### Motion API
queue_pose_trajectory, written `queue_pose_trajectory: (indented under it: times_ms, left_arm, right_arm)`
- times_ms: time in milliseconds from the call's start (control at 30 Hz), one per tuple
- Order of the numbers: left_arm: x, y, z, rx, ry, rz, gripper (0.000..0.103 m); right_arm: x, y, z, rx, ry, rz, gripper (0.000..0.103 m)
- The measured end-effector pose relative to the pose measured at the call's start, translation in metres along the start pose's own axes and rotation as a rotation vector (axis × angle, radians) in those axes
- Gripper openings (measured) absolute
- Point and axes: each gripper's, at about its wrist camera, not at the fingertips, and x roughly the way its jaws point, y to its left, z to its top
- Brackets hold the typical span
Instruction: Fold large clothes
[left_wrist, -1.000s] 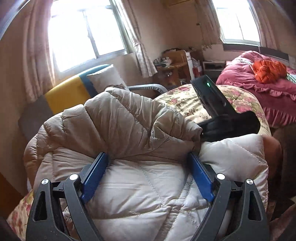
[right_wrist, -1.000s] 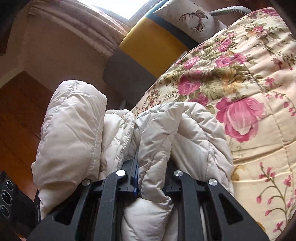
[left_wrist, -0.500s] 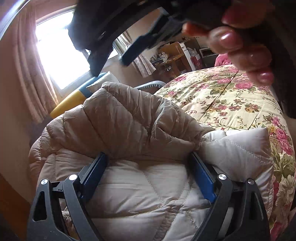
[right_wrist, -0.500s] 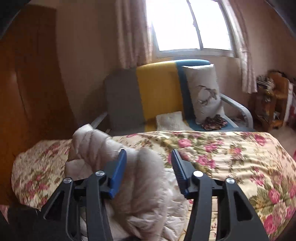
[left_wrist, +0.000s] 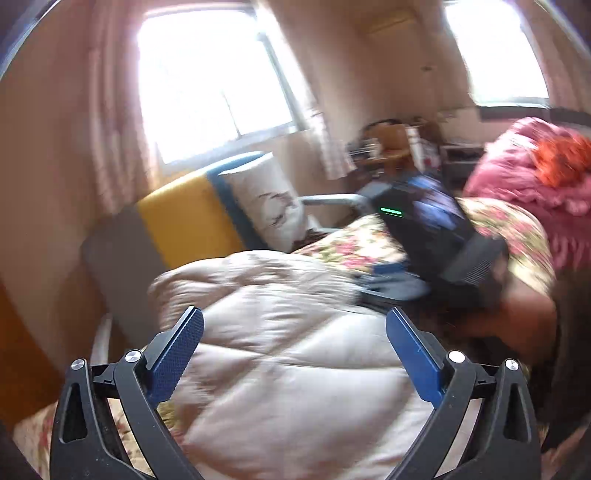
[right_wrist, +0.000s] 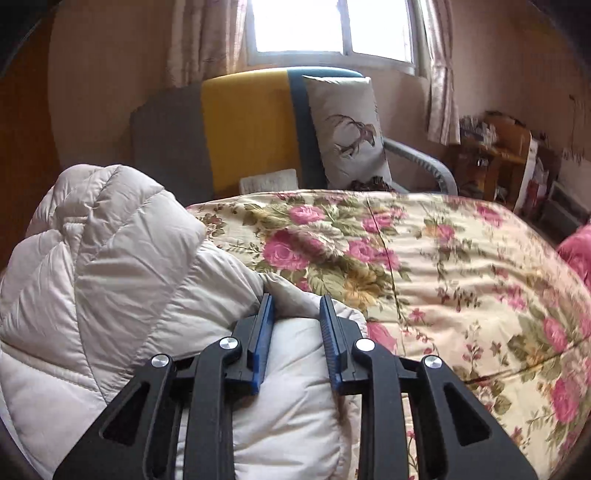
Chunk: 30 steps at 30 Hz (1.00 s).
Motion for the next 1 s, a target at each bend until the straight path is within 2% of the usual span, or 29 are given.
queue_pose_trajectory:
  times_ms: [67,133,167,300,400,467,567,833,1000]
  left_arm:
    - [0.018,0.017,0.015,-0.039,0.026,0.091,0.098]
    - [0.04,0.027,0.027,-0.037,0.062,0.179,0.098]
    - [0.058,0.03,0.034,-0.026,0.105,0.229,0.098]
    - [0.129,0.032,0.038,0.033,0.297,0.308,0.098]
    - [0.165,0.04,0.023,0.005,0.401,0.269,0.099]
    - [0.184,0.047,0.011,-0.081,0.467,0.214,0.099]
    - [0.199,0.049,-0.002,-0.124,0.516,0.19,0.1]
    - [0.228,0.037,-0.021,-0.122,0.503,0.202,0.1]
    - [0.216,0.038,-0.02,-0.127,0.47,0.218,0.099]
  right_arm:
    - [0.003,-0.006,0.001,0.023,0.023,0.015,0.025]
    - [0.001,0.0,0.002,-0.013,0.017,-0.007,0.025]
    - [0.0,0.004,0.002,-0.03,0.013,-0.021,0.026]
    - [-0.002,0.011,-0.002,-0.049,0.014,-0.057,0.026]
    - [0.007,0.007,-0.001,-0.025,0.046,-0.072,0.026]
    - [0.015,0.003,-0.001,-0.009,0.065,-0.088,0.027]
    - [0.023,0.0,0.0,0.0,0.084,-0.107,0.027]
    - [0.04,-0.004,0.001,-0.015,0.115,-0.169,0.026]
    - [0.041,-0.001,0.001,-0.042,0.106,-0.182,0.027]
